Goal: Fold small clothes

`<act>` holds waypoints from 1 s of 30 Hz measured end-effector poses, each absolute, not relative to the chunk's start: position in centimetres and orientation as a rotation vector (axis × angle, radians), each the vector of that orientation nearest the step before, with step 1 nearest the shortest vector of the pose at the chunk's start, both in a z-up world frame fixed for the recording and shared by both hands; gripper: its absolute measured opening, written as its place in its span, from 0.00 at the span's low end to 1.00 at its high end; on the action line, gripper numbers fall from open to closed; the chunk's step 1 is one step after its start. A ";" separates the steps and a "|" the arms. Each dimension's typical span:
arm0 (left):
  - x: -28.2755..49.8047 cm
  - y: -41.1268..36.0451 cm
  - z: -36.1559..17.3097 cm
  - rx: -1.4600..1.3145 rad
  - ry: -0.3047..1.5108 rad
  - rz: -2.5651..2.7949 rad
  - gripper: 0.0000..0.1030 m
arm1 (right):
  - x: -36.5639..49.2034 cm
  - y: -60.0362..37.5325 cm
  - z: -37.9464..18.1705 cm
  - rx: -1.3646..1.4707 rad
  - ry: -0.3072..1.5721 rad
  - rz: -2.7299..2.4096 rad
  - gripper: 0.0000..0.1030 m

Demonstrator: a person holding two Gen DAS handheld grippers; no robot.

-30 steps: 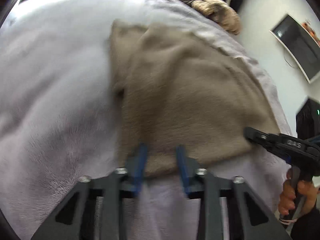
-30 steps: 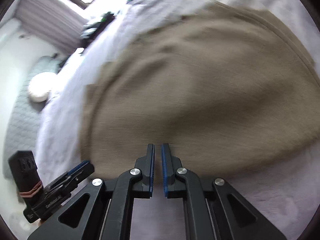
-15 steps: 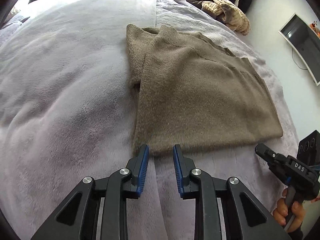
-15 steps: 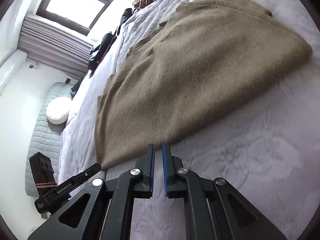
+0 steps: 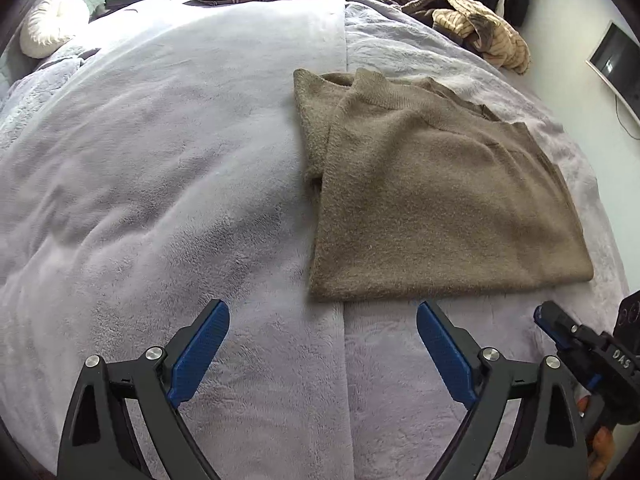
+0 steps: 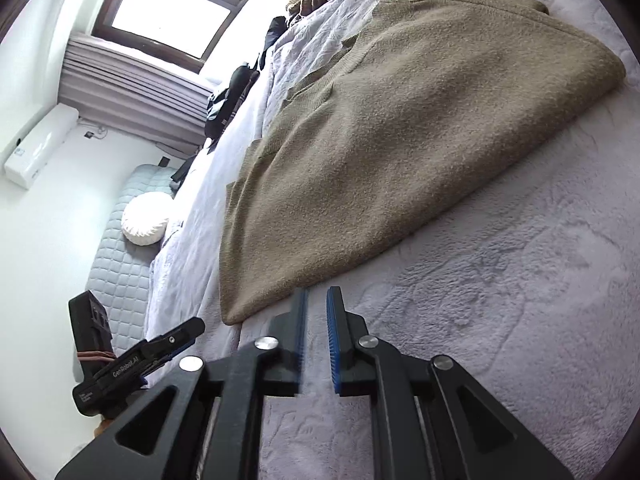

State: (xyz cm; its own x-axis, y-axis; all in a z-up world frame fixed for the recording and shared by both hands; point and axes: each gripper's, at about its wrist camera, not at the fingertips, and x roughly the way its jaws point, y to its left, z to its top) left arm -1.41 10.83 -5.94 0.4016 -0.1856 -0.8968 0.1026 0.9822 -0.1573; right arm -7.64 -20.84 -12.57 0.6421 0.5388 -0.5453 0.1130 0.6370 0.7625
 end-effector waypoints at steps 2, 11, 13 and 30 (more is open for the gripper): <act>-1.7 10.3 -6.0 -0.059 1.153 -0.181 0.93 | -7.6 -20.8 -12.6 0.885 0.845 0.290 0.67; -1.8 8.4 -5.0 0.006 1.134 -0.159 1.00 | -7.3 -20.5 -12.3 0.895 0.829 0.311 0.70; -1.5 8.1 -4.9 0.010 1.146 -0.160 1.00 | -7.2 -20.6 -12.2 0.906 0.821 0.321 0.70; 0.6 8.0 -3.1 0.016 1.156 -0.070 1.00 | -7.0 -21.4 -12.1 0.992 0.801 0.333 0.70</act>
